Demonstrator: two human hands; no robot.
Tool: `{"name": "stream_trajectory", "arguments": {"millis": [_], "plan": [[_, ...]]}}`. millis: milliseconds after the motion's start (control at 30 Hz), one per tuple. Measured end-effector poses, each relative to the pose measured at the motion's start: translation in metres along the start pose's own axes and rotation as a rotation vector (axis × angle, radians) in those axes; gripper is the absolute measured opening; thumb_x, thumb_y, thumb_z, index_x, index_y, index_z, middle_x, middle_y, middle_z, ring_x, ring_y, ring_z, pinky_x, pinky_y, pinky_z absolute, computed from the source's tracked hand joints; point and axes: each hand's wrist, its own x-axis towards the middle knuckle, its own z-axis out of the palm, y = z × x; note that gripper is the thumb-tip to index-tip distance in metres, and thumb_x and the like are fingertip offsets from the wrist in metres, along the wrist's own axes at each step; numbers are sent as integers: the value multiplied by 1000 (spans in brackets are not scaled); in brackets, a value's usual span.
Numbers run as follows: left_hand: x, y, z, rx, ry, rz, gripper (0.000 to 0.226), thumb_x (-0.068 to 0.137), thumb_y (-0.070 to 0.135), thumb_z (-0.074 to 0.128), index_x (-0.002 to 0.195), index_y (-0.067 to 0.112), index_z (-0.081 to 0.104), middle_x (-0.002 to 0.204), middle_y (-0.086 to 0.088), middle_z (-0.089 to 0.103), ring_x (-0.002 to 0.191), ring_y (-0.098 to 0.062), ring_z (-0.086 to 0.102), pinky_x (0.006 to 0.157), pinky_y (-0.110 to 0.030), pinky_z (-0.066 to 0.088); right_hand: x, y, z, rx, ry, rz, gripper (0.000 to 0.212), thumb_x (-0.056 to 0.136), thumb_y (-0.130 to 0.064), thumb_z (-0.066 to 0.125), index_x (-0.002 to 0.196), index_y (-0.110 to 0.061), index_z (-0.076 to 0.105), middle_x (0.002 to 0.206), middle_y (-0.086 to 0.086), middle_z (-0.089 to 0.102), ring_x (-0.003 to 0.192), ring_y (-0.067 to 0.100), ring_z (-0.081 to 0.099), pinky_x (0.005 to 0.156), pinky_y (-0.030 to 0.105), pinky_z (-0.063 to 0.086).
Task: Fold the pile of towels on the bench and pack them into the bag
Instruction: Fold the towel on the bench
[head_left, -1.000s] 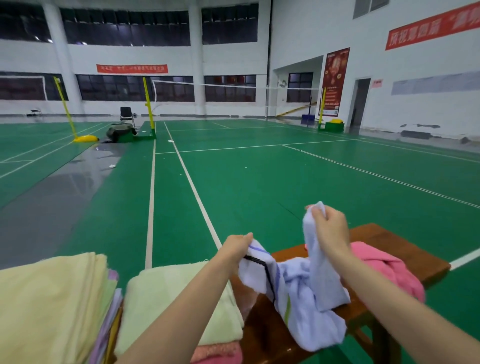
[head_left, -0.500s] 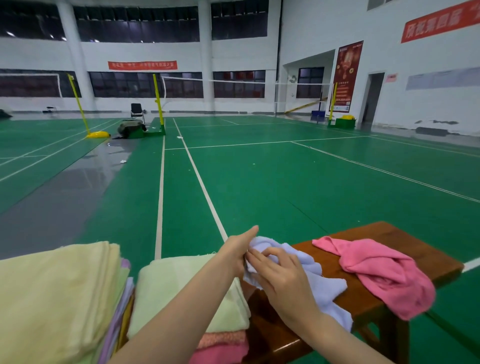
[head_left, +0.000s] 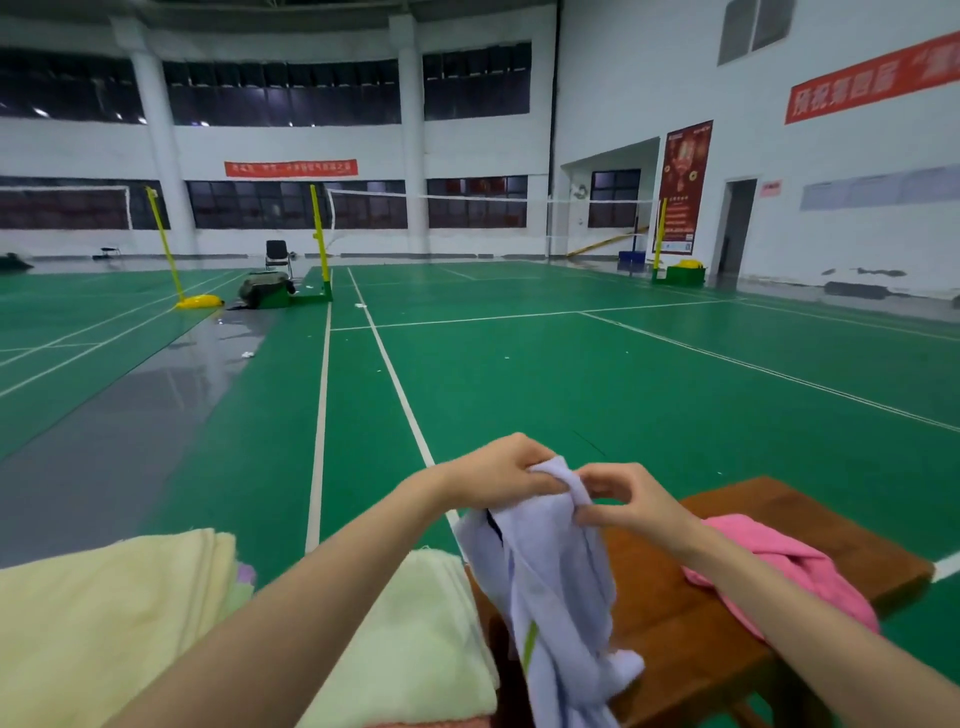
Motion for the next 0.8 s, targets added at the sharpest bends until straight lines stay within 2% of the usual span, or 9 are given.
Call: {"name": "stream_trajectory", "arguments": {"millis": [67, 200, 300, 400, 467, 533, 600, 700, 800], "plan": [[13, 13, -26, 67, -5, 58, 30, 86, 21, 66, 78, -6, 60, 67, -6, 44, 65, -13, 36, 57, -27, 29, 4, -7, -17, 67, 11, 12, 24, 54, -31, 74, 71, -15, 66, 65, -9, 65, 66, -1, 55, 66, 14, 44], [30, 45, -79, 77, 96, 131, 28, 81, 21, 72, 82, -7, 68, 69, -6, 56, 64, -9, 43, 57, -23, 35, 8, -25, -46, 132, -17, 67, 27, 49, -35, 75, 57, -13, 61, 56, -10, 56, 55, 1, 48, 56, 13, 39], [27, 71, -118, 83, 215, 192, 23, 84, 22, 68, 88, -1, 72, 80, -16, 67, 67, -8, 52, 62, -20, 42, 6, -42, -65, 99, -86, 100, 25, 48, -38, 74, 54, -14, 67, 58, -11, 59, 54, 0, 51, 54, 14, 40], [11, 85, -152, 145, 291, 215, 18, 84, 25, 66, 88, 8, 73, 82, -5, 69, 69, -4, 56, 67, -18, 46, 4, -58, -81, 42, -129, 108, 34, 50, -42, 74, 65, -13, 68, 64, -9, 61, 59, 2, 51, 55, 15, 40], [-3, 85, -172, 241, 327, 221, 17, 84, 27, 67, 86, 11, 74, 81, -2, 70, 69, -5, 58, 69, -18, 46, 6, -65, -88, -110, -151, 106, 44, 54, -50, 74, 70, -10, 67, 66, -7, 56, 62, 5, 47, 56, 21, 37], [-17, 79, -189, 388, 358, 196, 19, 84, 27, 67, 82, 9, 73, 76, -6, 69, 67, -14, 59, 67, -17, 45, 10, -70, -94, -348, -151, 103, 59, 63, -64, 69, 67, -6, 62, 62, -3, 45, 59, 9, 36, 54, 30, 28], [-29, 68, -199, 613, 328, 108, 24, 85, 27, 65, 75, 5, 68, 68, -6, 63, 63, -20, 53, 63, -17, 41, 16, -79, -102, -517, -39, 63, 59, 74, -67, 57, 60, -10, 53, 59, -2, 38, 56, 10, 31, 53, 28, 23], [-46, 49, -205, 877, 257, -47, 27, 89, 30, 60, 66, 18, 53, 63, 3, 52, 63, -17, 48, 64, -25, 39, 32, -104, -118, -648, 156, 13, 47, 81, -58, 46, 62, -16, 54, 63, -2, 51, 59, 14, 44, 58, 29, 36], [-65, 32, -215, 835, 313, -100, 32, 92, 25, 57, 62, 17, 47, 60, 3, 47, 57, -16, 43, 57, -21, 33, 49, -126, -125, -903, 158, 56, 36, 89, -49, 50, 79, -18, 63, 89, -3, 57, 83, 17, 55, 78, 40, 49]]}}
